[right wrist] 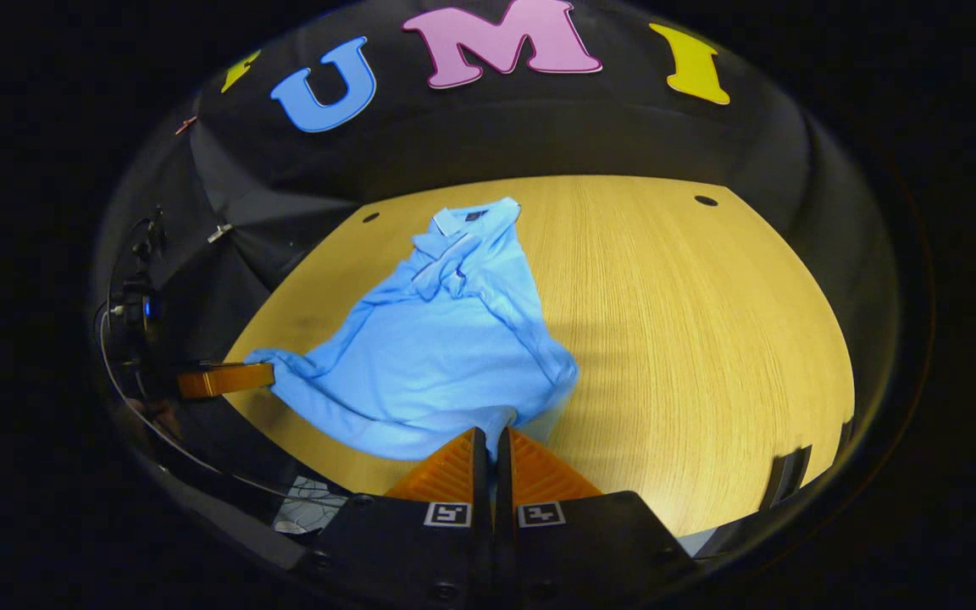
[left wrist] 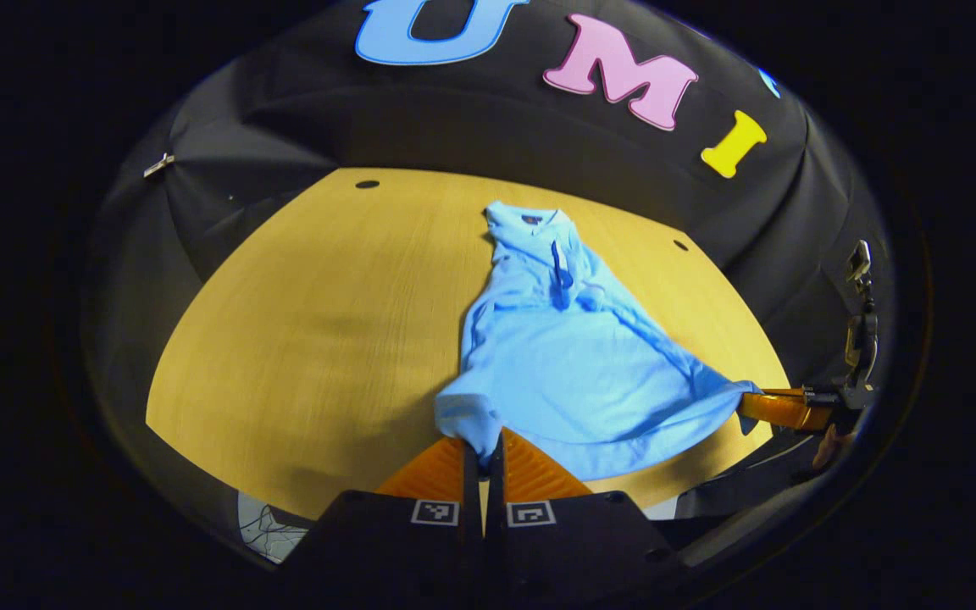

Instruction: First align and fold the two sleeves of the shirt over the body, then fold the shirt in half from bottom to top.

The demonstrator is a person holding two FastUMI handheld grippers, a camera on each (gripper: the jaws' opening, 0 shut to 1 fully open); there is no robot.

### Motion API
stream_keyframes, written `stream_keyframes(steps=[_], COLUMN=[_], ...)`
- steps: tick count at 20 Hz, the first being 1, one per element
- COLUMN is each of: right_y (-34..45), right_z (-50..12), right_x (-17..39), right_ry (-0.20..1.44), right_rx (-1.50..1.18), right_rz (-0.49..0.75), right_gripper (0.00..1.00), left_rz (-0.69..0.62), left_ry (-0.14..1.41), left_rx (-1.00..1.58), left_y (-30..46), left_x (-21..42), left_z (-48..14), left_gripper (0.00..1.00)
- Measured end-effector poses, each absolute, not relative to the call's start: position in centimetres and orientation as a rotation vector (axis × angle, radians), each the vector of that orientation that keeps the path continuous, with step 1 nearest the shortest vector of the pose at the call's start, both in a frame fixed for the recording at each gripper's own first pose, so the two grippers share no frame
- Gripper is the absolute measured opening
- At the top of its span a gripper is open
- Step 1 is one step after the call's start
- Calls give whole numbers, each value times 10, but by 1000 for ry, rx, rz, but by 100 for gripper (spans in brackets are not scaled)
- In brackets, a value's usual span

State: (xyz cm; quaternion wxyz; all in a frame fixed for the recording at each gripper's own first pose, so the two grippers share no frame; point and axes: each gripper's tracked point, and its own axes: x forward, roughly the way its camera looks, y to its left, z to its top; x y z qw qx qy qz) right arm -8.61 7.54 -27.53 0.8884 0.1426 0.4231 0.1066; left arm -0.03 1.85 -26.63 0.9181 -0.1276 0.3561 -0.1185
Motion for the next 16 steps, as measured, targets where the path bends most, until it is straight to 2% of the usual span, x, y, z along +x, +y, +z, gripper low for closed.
stream_keyframes(steps=[8, 16], right_y=[43, 34], right_z=[-230, -226], right_x=[22, 129], right_ry=[728, 663], right_rx=[337, 326], right_rz=[198, 185], right_gripper=[5, 5], left_rz=[-206, -149], left_ry=[555, 448], left_rx=[-350, -383], left_y=[23, 25], left_x=[93, 203], left_z=[-183, -145], left_gripper=[6, 6])
